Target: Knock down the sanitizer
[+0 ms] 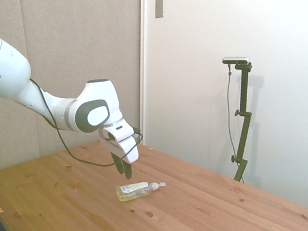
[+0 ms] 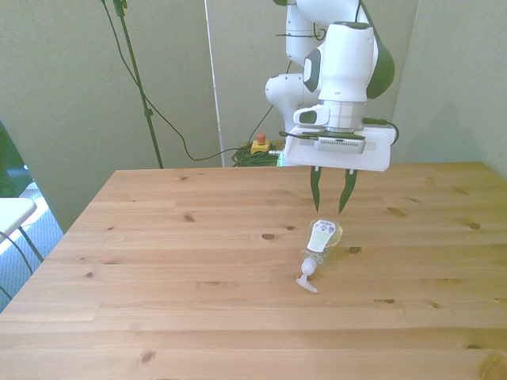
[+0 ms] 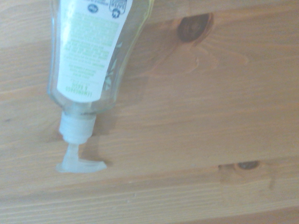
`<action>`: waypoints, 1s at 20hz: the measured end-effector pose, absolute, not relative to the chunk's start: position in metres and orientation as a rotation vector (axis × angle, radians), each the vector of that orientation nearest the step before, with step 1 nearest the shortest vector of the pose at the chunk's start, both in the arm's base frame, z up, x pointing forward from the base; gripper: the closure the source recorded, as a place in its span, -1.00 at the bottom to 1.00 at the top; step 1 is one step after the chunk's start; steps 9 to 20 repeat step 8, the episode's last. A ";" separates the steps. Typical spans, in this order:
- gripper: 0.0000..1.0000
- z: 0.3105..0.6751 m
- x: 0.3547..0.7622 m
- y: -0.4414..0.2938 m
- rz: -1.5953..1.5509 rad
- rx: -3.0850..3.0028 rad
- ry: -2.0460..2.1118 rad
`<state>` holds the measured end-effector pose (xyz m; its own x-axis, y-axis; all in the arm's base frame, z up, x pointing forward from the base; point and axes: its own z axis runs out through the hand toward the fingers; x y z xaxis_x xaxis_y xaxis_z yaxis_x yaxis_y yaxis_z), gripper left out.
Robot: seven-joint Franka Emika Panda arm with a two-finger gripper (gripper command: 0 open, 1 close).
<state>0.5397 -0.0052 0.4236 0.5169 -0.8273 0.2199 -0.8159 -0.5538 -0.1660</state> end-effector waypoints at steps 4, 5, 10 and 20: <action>-1.00 0.419 0.520 0.009 -0.405 -2.751 1.394; -1.00 0.417 0.515 0.012 -0.395 -2.764 1.378; -1.00 0.414 0.502 0.025 -0.373 -2.796 1.332; -1.00 0.414 0.502 0.025 -0.373 -2.796 1.332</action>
